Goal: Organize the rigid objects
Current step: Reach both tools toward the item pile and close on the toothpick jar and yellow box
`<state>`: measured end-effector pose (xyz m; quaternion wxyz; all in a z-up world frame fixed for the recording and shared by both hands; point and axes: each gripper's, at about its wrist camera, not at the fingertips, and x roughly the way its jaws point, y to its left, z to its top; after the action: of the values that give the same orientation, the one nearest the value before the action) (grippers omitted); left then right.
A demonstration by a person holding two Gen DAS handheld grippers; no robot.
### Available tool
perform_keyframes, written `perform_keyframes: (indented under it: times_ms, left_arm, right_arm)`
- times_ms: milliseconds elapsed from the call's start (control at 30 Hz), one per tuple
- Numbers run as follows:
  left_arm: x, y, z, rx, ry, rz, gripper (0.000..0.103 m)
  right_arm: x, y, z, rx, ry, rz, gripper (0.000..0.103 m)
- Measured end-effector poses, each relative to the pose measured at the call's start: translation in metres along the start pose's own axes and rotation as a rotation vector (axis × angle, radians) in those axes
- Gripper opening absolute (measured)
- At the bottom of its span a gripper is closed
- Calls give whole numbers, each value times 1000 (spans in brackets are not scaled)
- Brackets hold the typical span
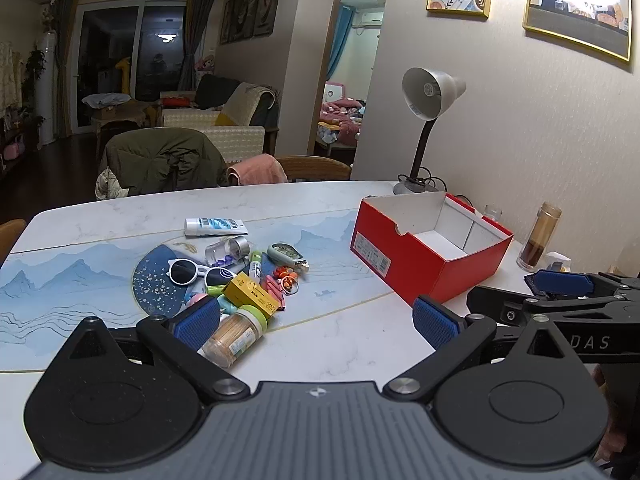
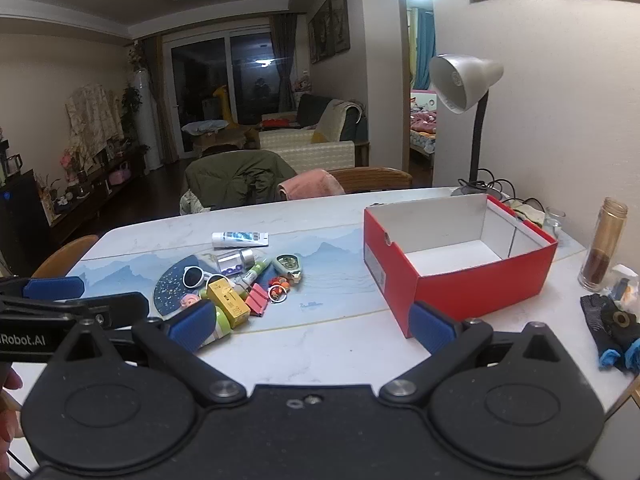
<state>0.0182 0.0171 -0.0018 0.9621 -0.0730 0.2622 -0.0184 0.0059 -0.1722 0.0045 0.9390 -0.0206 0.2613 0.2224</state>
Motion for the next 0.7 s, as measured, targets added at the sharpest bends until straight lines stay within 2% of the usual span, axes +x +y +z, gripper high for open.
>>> perform_keyframes:
  times_ms: [133, 300, 433, 700]
  left_arm:
    - [8, 1, 2, 14, -10, 45, 103]
    - [29, 8, 2, 10, 8, 63, 103]
    - [50, 19, 1, -16, 22, 66, 103]
    - [103, 40, -9, -22, 92, 156, 103]
  right_arm:
    - [7, -3, 2, -5, 9, 13, 102]
    - [24, -5, 6, -25, 28, 33, 102]
    - [46, -8, 9, -36, 52, 61, 102]
    - [105, -15, 16, -67, 125, 133, 102]
